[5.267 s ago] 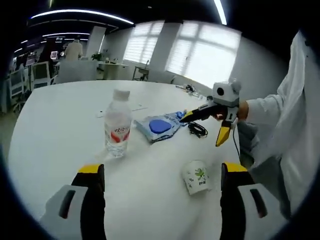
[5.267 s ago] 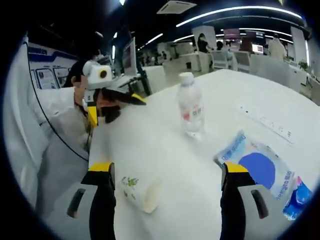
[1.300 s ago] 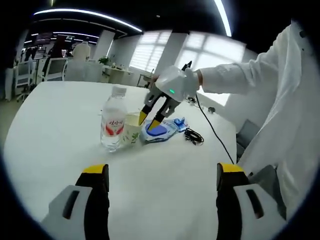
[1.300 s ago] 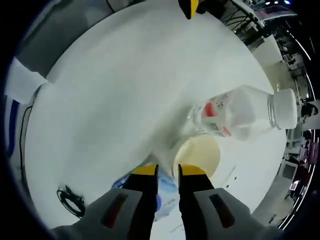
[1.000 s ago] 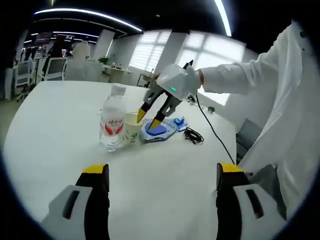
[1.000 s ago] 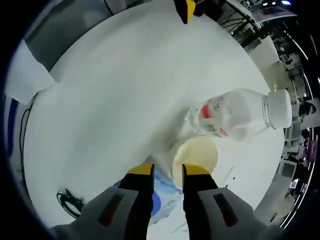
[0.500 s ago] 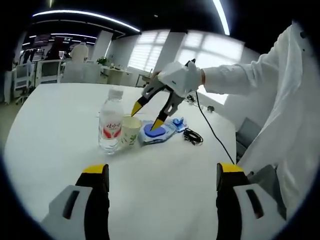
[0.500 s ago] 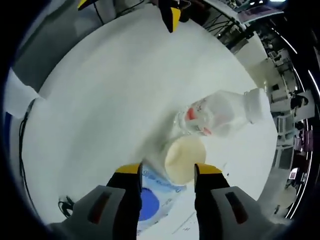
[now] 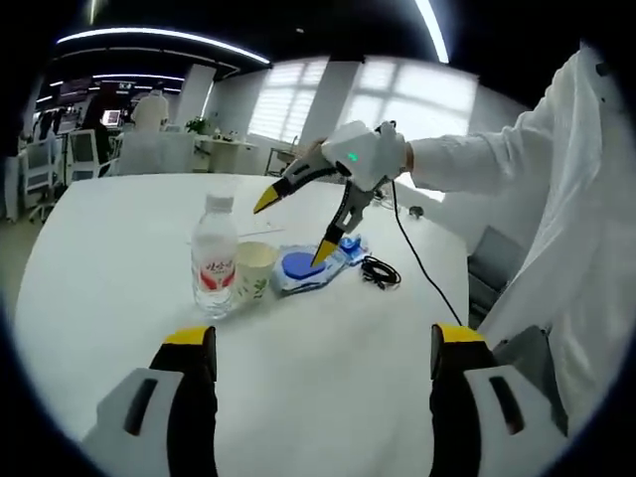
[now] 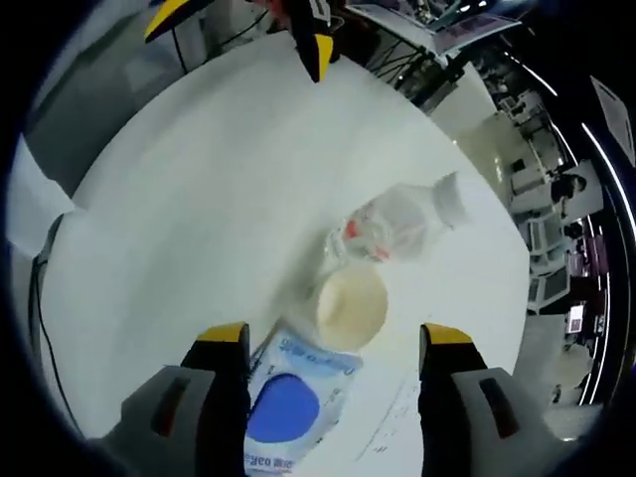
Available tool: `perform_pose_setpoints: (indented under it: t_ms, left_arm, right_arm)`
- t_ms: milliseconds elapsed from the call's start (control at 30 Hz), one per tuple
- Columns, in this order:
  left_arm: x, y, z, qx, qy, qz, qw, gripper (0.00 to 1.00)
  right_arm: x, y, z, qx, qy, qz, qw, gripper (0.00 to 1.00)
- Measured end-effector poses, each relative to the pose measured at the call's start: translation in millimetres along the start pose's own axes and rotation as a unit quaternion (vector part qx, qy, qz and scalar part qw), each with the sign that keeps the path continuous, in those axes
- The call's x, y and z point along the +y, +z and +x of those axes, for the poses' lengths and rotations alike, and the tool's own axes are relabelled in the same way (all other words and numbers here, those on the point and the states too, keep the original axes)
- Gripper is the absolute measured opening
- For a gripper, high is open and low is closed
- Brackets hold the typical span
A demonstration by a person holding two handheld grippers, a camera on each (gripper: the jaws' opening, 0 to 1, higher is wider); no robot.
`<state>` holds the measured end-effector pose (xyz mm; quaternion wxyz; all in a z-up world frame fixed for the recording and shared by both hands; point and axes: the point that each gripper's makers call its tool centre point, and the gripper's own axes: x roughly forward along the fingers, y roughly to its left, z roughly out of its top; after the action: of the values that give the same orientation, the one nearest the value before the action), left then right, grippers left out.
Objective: Arrange the tabletop items into an orderly group along one side of the table until the central work area is clear of visible clutter.
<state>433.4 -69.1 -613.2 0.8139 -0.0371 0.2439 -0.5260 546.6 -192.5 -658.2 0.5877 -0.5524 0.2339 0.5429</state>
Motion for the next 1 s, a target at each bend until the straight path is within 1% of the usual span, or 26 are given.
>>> perform_pose_setpoints:
  t_ms: [100, 233, 267, 333, 500, 600, 633, 833, 933, 1000]
  left_arm:
    - [-1.6, 4.2, 0.2, 0.003, -0.001, 0.007, 1.0, 0.93]
    - [-4.2, 11.1, 0.5, 0.006, -0.001, 0.017, 0.9998, 0.93]
    - [-4.7, 12.2, 0.5, 0.006, -0.002, 0.017, 0.9998, 0.93]
    - [-6.7, 14.5, 0.9, 0.008, -0.003, 0.022, 0.9997, 0.93]
    - [-12.6, 18.7, 2.2, 0.01, -0.004, 0.031, 0.9995, 0.95]
    - [-16.9, 21.2, 3.2, 0.01, -0.004, 0.036, 0.9993, 0.98]
    - [-18.2, 22.0, 3.3, 0.01, -0.004, 0.038, 0.9992, 0.99]
    - [-28.4, 26.6, 3.3, 0.015, -0.008, 0.047, 0.9988, 1.0]
    - [-32.2, 28.1, 3.5, 0.017, -0.009, 0.05, 0.9986, 1.0]
    - [-35.4, 28.8, 4.2, 0.018, -0.009, 0.054, 0.9983, 1.0]
  right_arm:
    - [-0.8, 0.1, -7.5, -0.011, -0.011, 0.013, 0.9998, 0.76]
    - [-1.0, -3.3, -14.8, -0.013, -0.022, 0.025, 0.9993, 0.79]
    - [-0.8, -2.9, -19.6, -0.021, -0.028, 0.04, 0.9986, 0.8]
    - [-0.9, -2.0, -25.9, -0.03, -0.038, 0.054, 0.9973, 0.82]
    - [6.8, -5.2, -38.4, -0.042, -0.054, 0.086, 0.994, 0.84]
    - [13.7, -7.5, -48.4, -0.052, -0.067, 0.11, 0.9903, 0.86]
    - [16.2, -9.5, -51.4, -0.051, -0.069, 0.117, 0.9895, 0.85]
    - [31.7, -19.7, -71.4, -0.056, -0.092, 0.156, 0.9818, 0.85]
    - [42.7, -27.7, -86.7, -0.058, -0.11, 0.183, 0.9751, 0.86]
    - [50.8, -34.7, -96.2, -0.057, -0.121, 0.206, 0.9693, 0.86]
